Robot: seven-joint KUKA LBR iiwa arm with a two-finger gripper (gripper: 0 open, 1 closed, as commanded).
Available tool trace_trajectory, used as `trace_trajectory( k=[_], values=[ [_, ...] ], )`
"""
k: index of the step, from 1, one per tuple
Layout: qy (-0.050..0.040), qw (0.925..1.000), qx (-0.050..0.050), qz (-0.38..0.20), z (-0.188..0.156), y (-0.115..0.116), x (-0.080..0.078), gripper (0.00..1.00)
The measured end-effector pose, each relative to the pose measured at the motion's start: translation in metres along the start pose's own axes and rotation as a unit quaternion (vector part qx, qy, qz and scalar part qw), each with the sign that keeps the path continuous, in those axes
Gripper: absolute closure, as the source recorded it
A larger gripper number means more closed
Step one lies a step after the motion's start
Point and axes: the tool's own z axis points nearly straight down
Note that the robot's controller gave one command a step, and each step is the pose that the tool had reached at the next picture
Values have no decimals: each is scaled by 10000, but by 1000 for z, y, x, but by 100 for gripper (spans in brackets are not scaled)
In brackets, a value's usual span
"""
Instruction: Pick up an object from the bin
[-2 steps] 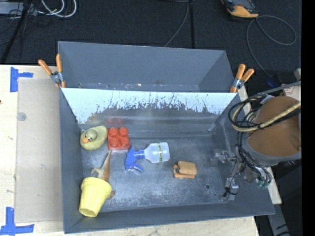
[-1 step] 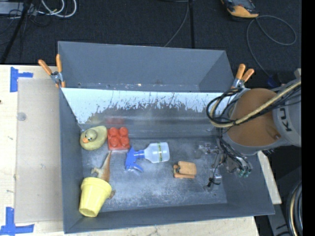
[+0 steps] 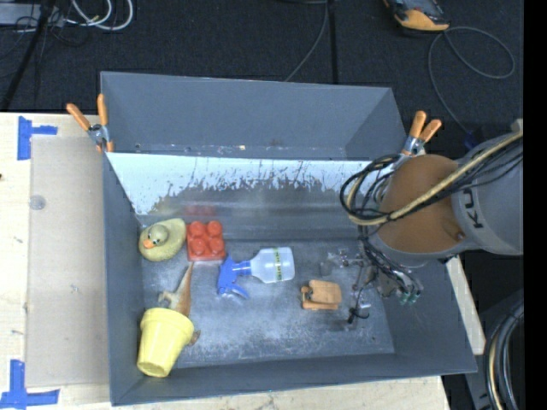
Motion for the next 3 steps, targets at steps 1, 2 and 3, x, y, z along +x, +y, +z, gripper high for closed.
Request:
trace_trajectory(
  k=[1, 2, 3],
  values=[
    [-5, 9895, 25, 1444, -1, 59, -26, 100],
    [-5, 9895, 26, 1442, -1, 59, -26, 100],
    [-4, 9923, 25, 1237, -121, 73, -22, 100]
  ],
)
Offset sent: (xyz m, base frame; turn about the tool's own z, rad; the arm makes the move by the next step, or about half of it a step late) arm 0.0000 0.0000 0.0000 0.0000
